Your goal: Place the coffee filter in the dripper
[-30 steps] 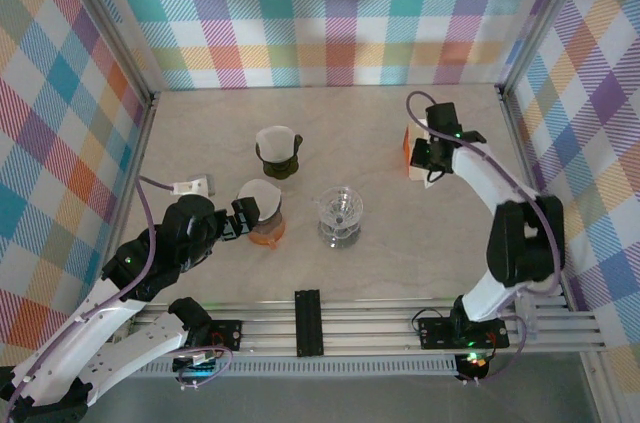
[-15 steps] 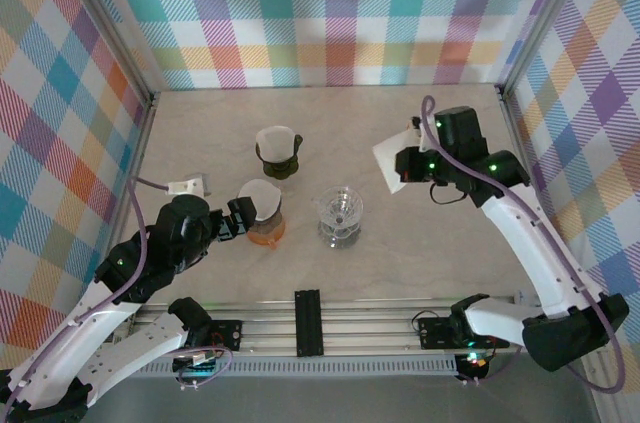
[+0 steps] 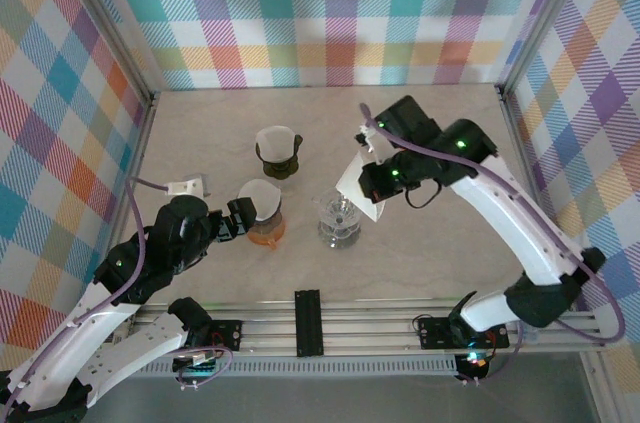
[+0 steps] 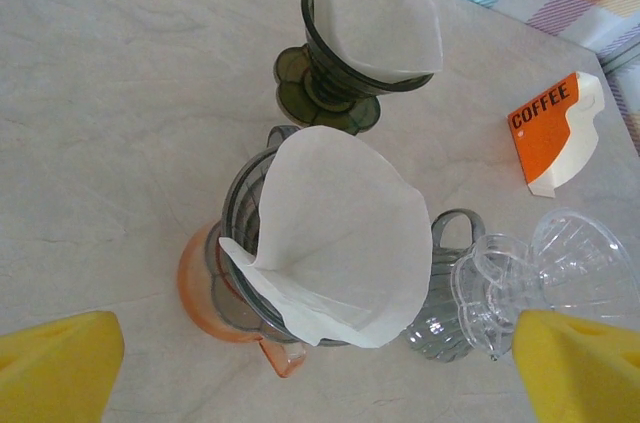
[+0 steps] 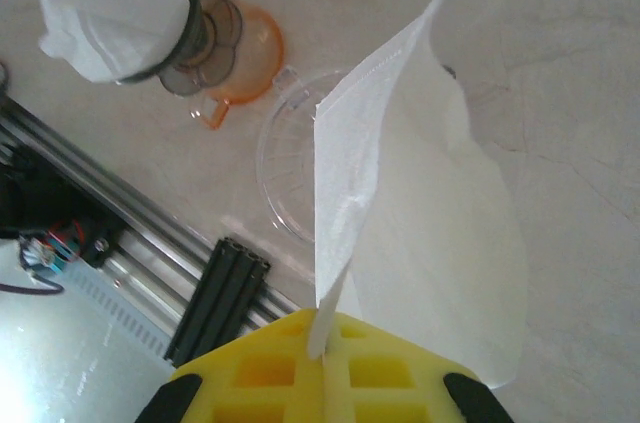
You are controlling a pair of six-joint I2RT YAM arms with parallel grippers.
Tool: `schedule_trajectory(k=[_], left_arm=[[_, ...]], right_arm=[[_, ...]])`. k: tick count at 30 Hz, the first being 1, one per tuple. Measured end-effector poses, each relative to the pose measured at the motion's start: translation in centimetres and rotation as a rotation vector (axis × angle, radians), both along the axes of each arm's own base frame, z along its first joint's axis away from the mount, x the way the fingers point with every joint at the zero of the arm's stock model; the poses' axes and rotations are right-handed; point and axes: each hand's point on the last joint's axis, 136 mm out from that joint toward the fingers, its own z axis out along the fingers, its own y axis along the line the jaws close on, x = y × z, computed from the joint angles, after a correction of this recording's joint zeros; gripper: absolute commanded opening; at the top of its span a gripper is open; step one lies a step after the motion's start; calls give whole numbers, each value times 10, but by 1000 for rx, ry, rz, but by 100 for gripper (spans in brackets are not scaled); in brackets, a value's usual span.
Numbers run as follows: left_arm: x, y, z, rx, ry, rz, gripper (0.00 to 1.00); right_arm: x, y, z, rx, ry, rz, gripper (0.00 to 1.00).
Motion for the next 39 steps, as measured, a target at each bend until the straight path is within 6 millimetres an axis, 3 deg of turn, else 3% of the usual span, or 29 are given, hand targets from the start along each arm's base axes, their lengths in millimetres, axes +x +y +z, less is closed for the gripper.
schedule_trajectory(k=[7,18,24,32,39], left_arm=[[-1,-2,0,-8,2,-11,100],[-3,-4,-1,-16,9,-26,100],[-4,-7,-2,-21,15,-37,100],[-4,-10,-4,-24,28,-51,100],[-5,-16,-8,-27,50,-73,100]], right_arm=[[4,12,-26,-174,60,59,0],[13,35,-57,-272,114,117,2],[15,48,-70,-278,132,137,12],[19,66,-73,-227,108,155,11],[20,68,-101,-247,133,150,12]])
